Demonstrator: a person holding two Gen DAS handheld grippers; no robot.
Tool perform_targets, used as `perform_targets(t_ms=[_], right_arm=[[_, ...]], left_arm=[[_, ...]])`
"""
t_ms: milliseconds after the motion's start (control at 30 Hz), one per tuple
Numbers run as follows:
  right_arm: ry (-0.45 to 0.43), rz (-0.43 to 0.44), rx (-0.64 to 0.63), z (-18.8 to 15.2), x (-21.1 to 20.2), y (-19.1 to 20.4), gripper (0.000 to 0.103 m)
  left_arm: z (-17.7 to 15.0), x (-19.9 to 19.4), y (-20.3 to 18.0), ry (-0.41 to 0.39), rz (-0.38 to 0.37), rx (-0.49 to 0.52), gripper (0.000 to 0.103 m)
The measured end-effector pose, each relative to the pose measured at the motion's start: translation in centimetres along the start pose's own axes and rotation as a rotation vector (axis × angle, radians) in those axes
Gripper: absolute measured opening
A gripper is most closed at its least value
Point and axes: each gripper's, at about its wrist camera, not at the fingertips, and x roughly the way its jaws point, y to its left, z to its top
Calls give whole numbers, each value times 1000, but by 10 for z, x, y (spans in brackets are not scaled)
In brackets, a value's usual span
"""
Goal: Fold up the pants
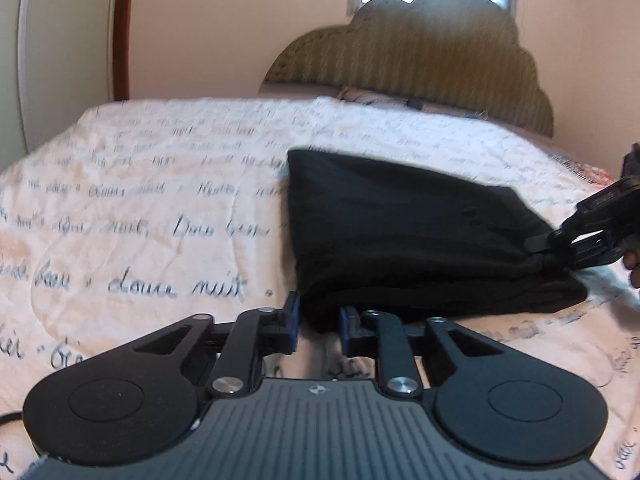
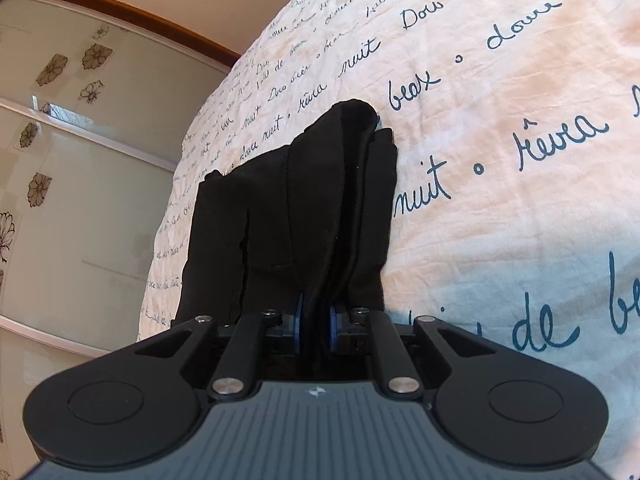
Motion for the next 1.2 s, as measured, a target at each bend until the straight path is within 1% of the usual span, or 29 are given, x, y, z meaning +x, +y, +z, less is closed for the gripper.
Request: perform_targets(t_ms=[33,67,133,200,267,300,367,433,467,500,533,567,600,667,700,733,767,800,833,867,933,967,1000,1067,1100,1133,1167,1200], right_arm=[[-8,8,16,-2,-1,-3,12],[-15,17,31,-3,-1,-5,12],[-29,33,65,-4,-1,-9,13],[-35,47,97,-5,-3,-12,14],[-37,56,148,-5,-8,-15,16],[-45,48,170,-5,-14,-16,16],[-89,22,188,-5,-31,-13,20],[-179,-10,156,-7,-52,-3,22],[-219,-30,114,-10,-61,5,27],[-239,-42,65,-13,-67,14,39],[-239,-53,26,-17,-69,22,50],[-231,-56,2,-22,-68,28,75],[-223,-62,-15,-26,-65,32,82],[-193,-83,-29,-32,-57,31,82],[-181,-89,-13,-34,-54,26,82],[-165,-94,16,-34,-52,17,82],[-147,-83,56,-33,-50,8,82],[-127,-43,103,-33,-47,-1,82],[-107,17,145,-31,-45,-9,82],[-90,77,185,-28,-42,-17,82],[-77,126,233,-22,-37,-26,82],[-66,145,247,-19,-34,-29,82],[-49,167,255,-17,-30,-30,82],[-24,172,245,-12,-24,-27,82],[-12,169,223,-10,-21,-23,82],[-8,163,198,-9,-19,-18,82],[-14,149,169,-8,-18,-13,81],[-17,121,127,-8,-16,-8,66]], left_arm=[[2,-5,-3,-31,-3,12,23],[4,-5,-5,-36,-3,17,23],[3,7,-1,14,7,5,23],[-6,18,5,68,11,-1,25],[-7,12,5,67,2,7,25],[-5,8,4,74,-3,15,29],[-2,-6,5,71,-25,22,32],[1,-24,6,50,-54,36,40],[4,-34,7,24,-66,49,49],[8,-40,9,-4,-72,49,60],[13,-43,11,-24,-76,30,67],[19,-41,15,-34,-86,-7,77],[24,-34,20,-28,-107,-56,81],[29,-10,35,41,-188,-181,80],[28,3,42,77,-209,-248,77],[27,17,51,119,-243,-330,77],[25,30,59,156,-295,-408,77],[23,43,69,194,-360,-491,77],[19,57,78,237,-420,-579,77],[16,66,83,259,-446,-638,78],[15,78,91,270,-518,-713,79],[15,84,93,291,-559,-754,82],[15,88,95,302,-581,-779,84],[19,93,97,313,-605,-791,84],[20,96,96,318,-595,-785,78],[22,95,94,309,-554,-770,67],[28,96,90,318,-489,-708,44],[31,97,83,335,-437,-642,37]])
